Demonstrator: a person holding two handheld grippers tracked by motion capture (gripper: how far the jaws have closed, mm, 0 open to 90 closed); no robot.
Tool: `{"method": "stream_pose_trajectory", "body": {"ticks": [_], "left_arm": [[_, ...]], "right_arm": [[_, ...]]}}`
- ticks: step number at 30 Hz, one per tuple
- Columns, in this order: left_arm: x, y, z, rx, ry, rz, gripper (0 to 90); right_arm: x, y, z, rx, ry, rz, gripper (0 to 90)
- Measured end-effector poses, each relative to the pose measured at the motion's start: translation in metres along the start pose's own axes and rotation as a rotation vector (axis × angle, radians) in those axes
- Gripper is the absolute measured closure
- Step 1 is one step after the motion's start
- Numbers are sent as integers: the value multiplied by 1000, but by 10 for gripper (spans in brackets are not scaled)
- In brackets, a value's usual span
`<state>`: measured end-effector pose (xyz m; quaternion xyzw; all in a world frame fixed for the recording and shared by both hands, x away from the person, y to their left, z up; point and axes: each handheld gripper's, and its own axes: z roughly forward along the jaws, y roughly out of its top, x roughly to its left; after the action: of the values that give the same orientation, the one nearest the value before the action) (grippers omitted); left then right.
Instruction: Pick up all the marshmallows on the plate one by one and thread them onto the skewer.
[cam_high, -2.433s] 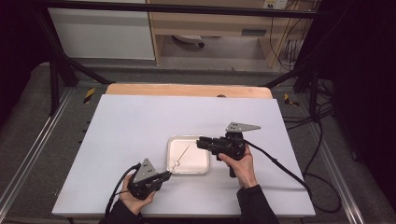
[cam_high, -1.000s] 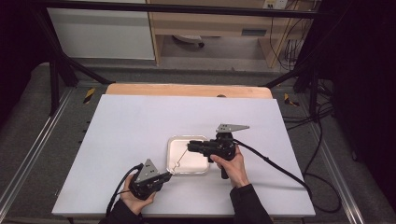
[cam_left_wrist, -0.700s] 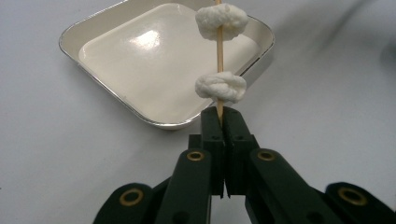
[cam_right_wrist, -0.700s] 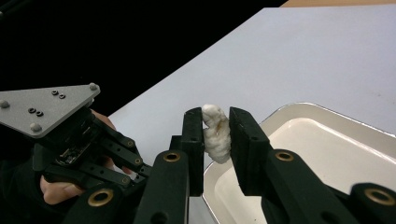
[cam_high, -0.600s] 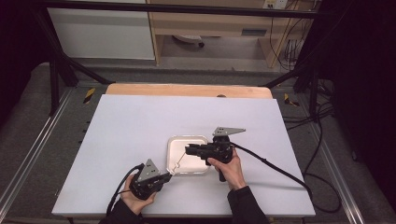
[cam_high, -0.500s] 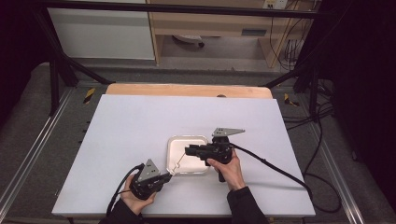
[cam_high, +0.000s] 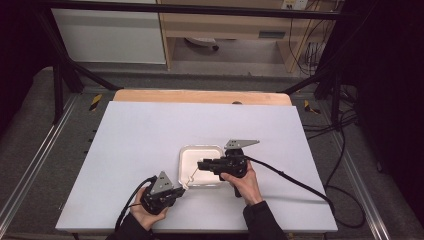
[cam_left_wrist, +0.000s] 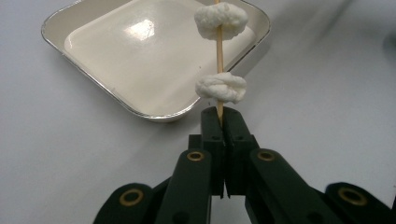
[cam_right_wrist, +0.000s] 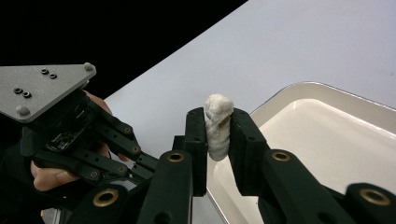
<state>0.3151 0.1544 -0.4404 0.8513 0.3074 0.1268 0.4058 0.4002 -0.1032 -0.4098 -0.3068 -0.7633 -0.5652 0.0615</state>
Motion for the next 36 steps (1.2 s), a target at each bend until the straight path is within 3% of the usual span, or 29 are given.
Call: {"method": "stream_pose_trajectory", "body": {"ticks": [13, 16, 18, 22, 36], "left_arm": [[0, 1, 1, 8, -9, -1, 886], [0, 3, 0, -15, -21, -4, 885], [-1, 6, 0, -17, -5, 0, 885], [2, 4, 2, -17, -6, -22, 884], [7, 3, -4, -68, -3, -56, 885]], "right_arm": [[1, -6, 5, 33, 23, 9, 793], [1, -8, 7, 57, 33, 17, 792], [1, -11, 13, 95, 55, 16, 786], [3, -13, 19, 85, 47, 11, 764], [9, 0, 0, 13, -55, -35, 357]]}}
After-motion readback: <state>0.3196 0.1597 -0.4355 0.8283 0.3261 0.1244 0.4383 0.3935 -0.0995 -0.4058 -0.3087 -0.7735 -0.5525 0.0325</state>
